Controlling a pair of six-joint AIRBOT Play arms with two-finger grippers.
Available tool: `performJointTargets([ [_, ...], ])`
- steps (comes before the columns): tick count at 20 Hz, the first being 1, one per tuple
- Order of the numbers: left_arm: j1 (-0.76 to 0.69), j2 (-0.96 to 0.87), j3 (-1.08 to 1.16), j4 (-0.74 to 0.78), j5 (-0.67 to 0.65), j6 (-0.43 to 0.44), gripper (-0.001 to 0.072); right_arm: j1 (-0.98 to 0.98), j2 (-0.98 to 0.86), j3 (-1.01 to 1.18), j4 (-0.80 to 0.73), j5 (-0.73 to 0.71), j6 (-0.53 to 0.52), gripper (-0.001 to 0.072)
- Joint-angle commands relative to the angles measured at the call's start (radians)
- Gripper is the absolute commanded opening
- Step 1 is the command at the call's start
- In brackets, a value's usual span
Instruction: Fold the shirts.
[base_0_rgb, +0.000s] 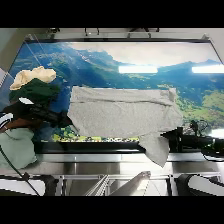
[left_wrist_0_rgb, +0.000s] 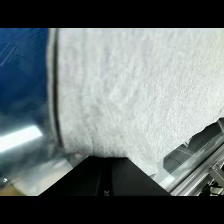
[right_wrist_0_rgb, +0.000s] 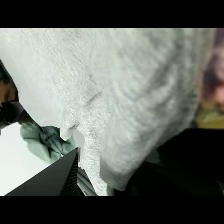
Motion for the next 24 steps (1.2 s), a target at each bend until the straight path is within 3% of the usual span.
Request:
performJointTargets([
  [1,-0.04,-0.01,0.011,0.018,0.018,0.013,0.0025,-0.001,0.001,0.002,0.027,-0.07,-0.018,0.0255],
  [2,-0.037,-0.003,0.011,0.019,0.01,0.013,0.0025,-0.002,0.001,0.002,0.027,-0.056,-0.029,0.012],
  [5,0.037,0.033,0.011,0.021,-0.062,0.012,0.0023,-0.003,0.004,0.009,0.017,-0.028,-0.027,0.0014],
  [10,0.208,0.122,-0.012,0.178,-0.191,-0.04,0.0024,-0.003,0.058,0.033,-0.11,-0.023,0.108,0.0014],
  [16,0.286,0.212,-0.059,0.135,-0.193,-0.049,0.0025,-0.003,0.209,0.035,-0.197,-0.013,0.243,0.0014],
  [18,0.28,0.234,-0.022,0.07,-0.233,-0.048,0.0024,-0.002,0.274,0.045,-0.115,0.032,0.223,0.0014],
  [21,0.23,0.241,0.09,0.034,-0.267,-0.055,0.0024,0.0,0.32,0.111,0.142,0.085,0.115,0.0014],
  [24,0.147,0.173,0.24,0.034,-0.266,-0.101,0.0025,0.064,0.29,0.227,0.252,-0.024,0.079,0.0014],
])
